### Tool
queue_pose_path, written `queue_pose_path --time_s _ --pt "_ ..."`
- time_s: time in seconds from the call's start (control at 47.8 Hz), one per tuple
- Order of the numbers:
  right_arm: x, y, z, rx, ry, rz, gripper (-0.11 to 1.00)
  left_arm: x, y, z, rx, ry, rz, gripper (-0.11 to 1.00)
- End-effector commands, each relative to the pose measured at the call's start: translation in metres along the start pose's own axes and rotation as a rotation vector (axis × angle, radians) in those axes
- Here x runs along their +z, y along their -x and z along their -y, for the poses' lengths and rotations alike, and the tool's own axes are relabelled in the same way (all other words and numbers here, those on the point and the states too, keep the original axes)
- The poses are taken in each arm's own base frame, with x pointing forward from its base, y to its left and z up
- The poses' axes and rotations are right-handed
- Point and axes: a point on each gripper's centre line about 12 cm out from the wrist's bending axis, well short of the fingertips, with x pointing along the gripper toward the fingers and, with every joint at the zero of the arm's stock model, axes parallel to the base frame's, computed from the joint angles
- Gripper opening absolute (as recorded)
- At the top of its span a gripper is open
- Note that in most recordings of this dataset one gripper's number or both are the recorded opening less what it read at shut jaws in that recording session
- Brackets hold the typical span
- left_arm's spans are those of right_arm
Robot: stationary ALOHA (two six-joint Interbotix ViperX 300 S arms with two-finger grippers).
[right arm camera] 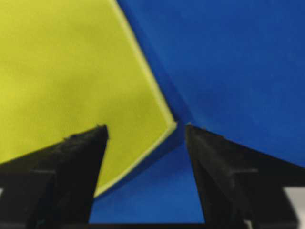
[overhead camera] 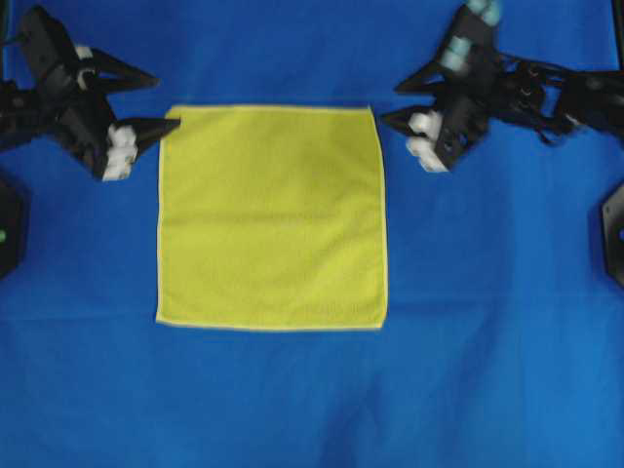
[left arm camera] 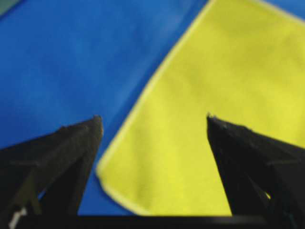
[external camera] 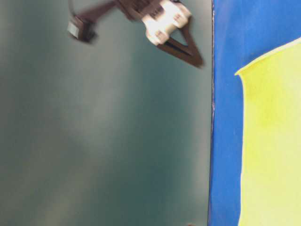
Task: Fold the yellow towel.
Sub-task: 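Move both grippers to the towel's top corners and pinch them, then lift the top corners and fold them down toward the bottom edge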
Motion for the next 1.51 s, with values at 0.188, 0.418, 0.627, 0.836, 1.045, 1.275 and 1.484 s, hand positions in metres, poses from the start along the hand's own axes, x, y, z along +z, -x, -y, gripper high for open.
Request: queue_pose_path --time_s 0.188,0.418,0.627,0.836,1.045,1.275,1.484 --pt "-0.002 -0.044 0.015 -0.04 -0.03 -0.061 0.62 -0.026 -0.029 -0.018 0.061 0.027 -0.072 0.83" --pt "-0.012 -0.059 0.021 -0.052 -0.037 -0.101 0.62 -0.044 -0.041 -0.024 0.077 0.032 -0.117 0.83" --pt "-0.015 -0.063 0.021 -0.054 -0.035 -0.112 0.58 -0.055 -0.05 -0.036 0.116 0.056 -0.168 0.76" --pt "-0.019 -0.062 0.02 -0.05 -0.004 -0.148 0.21 -0.061 -0.058 -0.035 0.112 0.043 -0.229 0.41" --pt "-0.021 -0.062 0.019 -0.047 0.007 -0.164 0.01 -0.061 -0.059 -0.024 0.078 0.01 -0.238 0.08" --pt "-0.017 -0.062 0.019 -0.048 0.001 -0.144 0.01 -0.055 -0.054 -0.019 0.065 0.004 -0.226 0.05" --pt "0.002 -0.045 0.016 -0.041 -0.003 -0.088 0.01 -0.029 -0.038 -0.015 0.053 -0.011 -0.194 0.05"
